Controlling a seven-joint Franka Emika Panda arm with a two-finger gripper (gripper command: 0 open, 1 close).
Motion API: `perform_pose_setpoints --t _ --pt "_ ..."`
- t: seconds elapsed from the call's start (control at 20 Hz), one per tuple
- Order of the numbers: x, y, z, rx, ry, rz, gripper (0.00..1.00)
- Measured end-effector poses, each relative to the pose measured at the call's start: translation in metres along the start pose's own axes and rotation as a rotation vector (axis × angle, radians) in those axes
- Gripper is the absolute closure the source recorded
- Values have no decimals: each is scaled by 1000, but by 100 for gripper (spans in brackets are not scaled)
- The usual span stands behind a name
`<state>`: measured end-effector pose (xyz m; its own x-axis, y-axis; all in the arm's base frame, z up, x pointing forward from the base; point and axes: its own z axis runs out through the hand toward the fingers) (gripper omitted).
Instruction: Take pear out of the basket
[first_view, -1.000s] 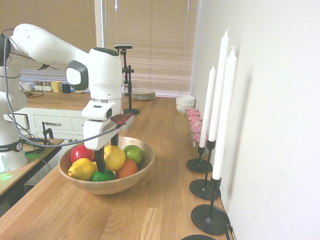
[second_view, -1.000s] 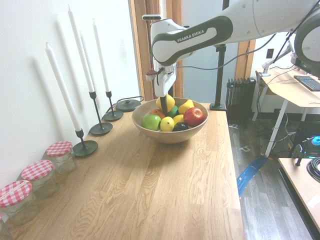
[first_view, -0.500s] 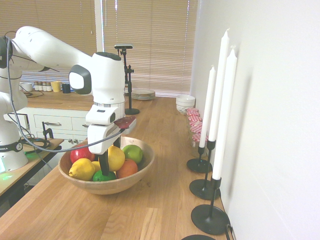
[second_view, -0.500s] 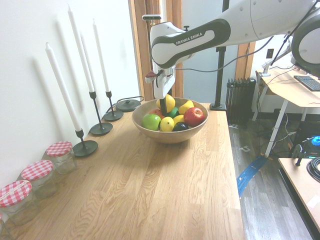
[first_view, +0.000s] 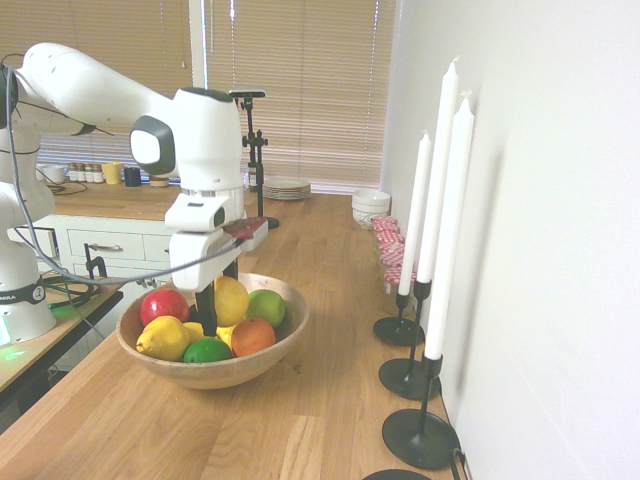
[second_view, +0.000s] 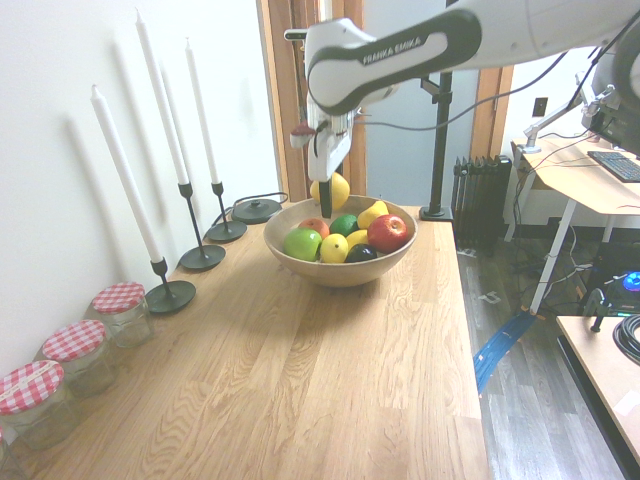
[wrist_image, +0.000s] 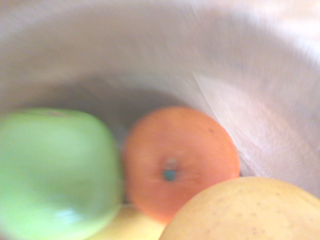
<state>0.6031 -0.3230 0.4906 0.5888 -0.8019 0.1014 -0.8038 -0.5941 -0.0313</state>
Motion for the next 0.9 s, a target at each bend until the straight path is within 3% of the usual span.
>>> perform_pose_setpoints --t 0.25,0.45,0.65,0.9 --pt "-50 -22 -89 35 62 -21 100" --pt "-106 -64 -135 54 96 -56 100" --pt "-161 -111 -152 61 112 -97 100" --pt "-216 -142 -133 54 79 -125 100"
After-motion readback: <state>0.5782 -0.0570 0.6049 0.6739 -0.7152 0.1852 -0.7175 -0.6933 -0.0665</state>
